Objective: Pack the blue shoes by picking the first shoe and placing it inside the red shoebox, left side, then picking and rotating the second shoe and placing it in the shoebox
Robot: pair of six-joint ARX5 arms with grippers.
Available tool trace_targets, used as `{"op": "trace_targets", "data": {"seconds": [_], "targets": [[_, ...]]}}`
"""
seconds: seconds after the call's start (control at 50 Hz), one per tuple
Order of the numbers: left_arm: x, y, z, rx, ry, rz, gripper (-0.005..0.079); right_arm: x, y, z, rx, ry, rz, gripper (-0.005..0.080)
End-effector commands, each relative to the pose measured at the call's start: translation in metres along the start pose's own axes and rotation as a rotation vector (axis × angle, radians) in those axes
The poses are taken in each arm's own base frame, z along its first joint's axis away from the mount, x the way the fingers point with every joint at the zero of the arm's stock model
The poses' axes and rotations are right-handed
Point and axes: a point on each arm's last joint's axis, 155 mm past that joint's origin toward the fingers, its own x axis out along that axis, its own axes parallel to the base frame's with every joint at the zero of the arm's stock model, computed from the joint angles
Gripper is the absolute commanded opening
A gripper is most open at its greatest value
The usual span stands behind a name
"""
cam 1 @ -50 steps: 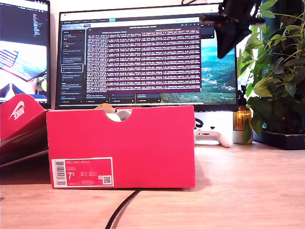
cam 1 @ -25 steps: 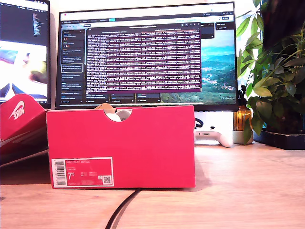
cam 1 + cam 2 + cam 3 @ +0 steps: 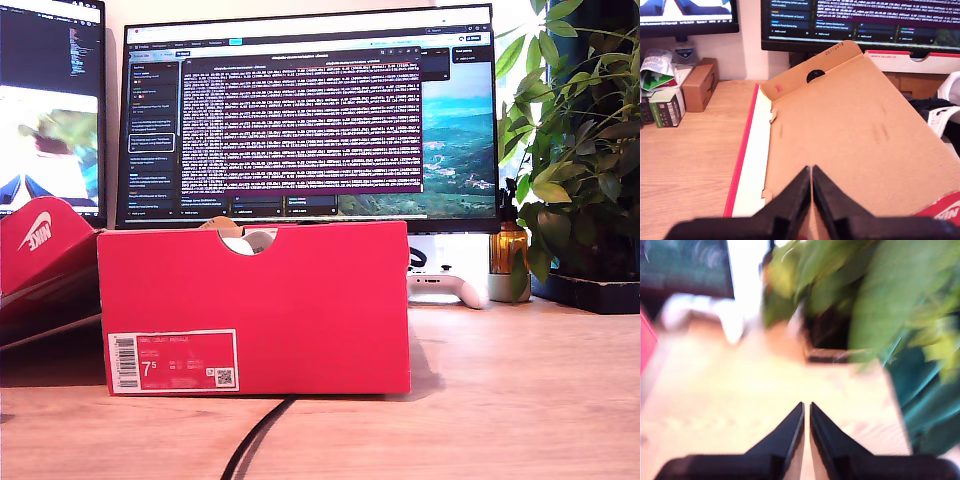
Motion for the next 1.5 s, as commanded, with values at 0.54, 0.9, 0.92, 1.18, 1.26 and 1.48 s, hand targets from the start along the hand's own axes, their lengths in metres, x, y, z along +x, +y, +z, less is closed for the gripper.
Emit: {"op": "trace_targets", "data": {"seconds": [0.54, 0.9, 0.92, 1.18, 1.26, 1.48], "targets": [[-0.007, -0.001, 0.017, 0.018, -0.057, 0.003, -0.002, -0.022, 0.011, -0.034, 0.055, -0.171, 0.03, -0.0011], [-0.026, 0.003, 0.02, 0.012, -0.077, 0.048, -0.002, -0.025, 0.012, -0.023, 0.058, -0.218, 0.038, -0.0011], [-0.026, 0.004, 0.018, 0.011, -0.073, 0.054, -0.002, -0.025, 0.012, -0.023, 0.062, -0.219, 0.041, -0.0011], [-0.036, 0.009, 0.01, -0.008, -0.106, 0.079, -0.002, -0.026, 0.021, -0.021, 0.068, -0.227, 0.079, -0.0011], [-0.038, 0.009, 0.003, -0.014, -0.111, 0.078, -0.002, -0.026, 0.024, -0.02, 0.065, -0.229, 0.089, -0.0011], [-0.045, 0.008, -0.006, 0.011, -0.095, 0.079, -0.002, -0.027, 0.033, -0.02, 0.055, -0.23, 0.116, -0.0011]]}}
